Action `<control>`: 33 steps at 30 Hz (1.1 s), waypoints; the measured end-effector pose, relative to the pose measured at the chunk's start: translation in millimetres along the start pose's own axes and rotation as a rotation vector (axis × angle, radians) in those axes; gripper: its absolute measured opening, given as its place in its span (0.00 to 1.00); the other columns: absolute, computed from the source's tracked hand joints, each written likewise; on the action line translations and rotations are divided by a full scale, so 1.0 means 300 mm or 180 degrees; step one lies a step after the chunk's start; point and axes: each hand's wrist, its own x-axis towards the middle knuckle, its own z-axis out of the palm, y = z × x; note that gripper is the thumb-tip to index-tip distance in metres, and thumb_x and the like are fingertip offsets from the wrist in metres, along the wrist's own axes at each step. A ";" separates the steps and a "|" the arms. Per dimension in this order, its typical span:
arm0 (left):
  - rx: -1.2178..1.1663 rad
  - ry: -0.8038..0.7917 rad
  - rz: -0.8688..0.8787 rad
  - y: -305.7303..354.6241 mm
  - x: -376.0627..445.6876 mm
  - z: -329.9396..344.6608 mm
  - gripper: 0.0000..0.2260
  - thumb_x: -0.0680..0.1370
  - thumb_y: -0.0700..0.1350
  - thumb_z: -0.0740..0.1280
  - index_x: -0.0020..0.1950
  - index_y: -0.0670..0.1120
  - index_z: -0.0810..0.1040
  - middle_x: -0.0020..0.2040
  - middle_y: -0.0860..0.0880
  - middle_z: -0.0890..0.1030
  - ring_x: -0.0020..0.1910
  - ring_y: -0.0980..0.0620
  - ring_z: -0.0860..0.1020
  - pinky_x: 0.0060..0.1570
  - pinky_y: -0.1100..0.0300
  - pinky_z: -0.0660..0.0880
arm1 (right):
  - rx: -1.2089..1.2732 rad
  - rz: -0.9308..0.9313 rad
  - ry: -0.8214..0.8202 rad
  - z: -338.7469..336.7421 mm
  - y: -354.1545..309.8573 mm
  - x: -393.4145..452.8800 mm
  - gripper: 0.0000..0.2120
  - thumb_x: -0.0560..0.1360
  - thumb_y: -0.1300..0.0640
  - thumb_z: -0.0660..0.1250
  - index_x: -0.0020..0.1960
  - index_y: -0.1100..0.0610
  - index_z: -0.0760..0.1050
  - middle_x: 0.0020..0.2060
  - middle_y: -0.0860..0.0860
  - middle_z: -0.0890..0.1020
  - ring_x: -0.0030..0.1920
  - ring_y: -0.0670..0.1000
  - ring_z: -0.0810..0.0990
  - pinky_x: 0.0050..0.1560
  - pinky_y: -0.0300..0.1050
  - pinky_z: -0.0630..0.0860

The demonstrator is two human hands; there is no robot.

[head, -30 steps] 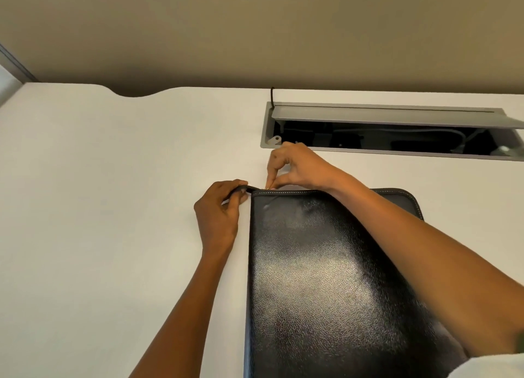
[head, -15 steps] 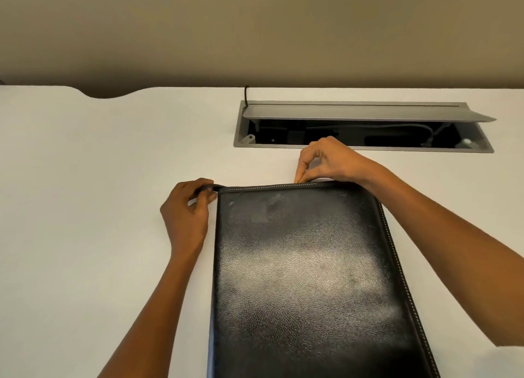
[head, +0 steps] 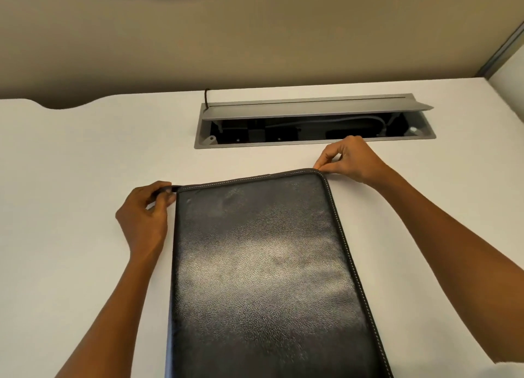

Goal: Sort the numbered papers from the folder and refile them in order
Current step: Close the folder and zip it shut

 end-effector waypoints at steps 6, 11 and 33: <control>0.0341 0.0017 0.0079 0.035 -0.018 0.008 0.07 0.76 0.36 0.65 0.51 0.41 0.81 0.48 0.47 0.80 0.38 0.73 0.77 0.43 0.79 0.69 | 0.0163 0.0049 0.0489 0.016 0.034 -0.110 0.08 0.66 0.65 0.77 0.40 0.54 0.83 0.32 0.45 0.81 0.35 0.35 0.78 0.41 0.26 0.69; 0.0667 -0.0157 -0.0014 0.035 -0.014 -0.006 0.08 0.76 0.41 0.66 0.52 0.45 0.82 0.50 0.48 0.81 0.50 0.51 0.81 0.51 0.74 0.69 | 0.0284 0.0118 0.0853 0.053 0.045 -0.177 0.06 0.66 0.64 0.77 0.43 0.60 0.85 0.36 0.48 0.83 0.35 0.37 0.79 0.43 0.25 0.70; 0.2910 -0.1625 0.1506 0.184 -0.443 0.183 0.30 0.74 0.71 0.41 0.74 0.64 0.53 0.77 0.56 0.53 0.77 0.48 0.48 0.74 0.45 0.44 | 0.0222 0.0538 0.1336 0.140 0.010 -0.345 0.05 0.68 0.59 0.76 0.44 0.56 0.85 0.39 0.51 0.85 0.37 0.48 0.79 0.47 0.44 0.76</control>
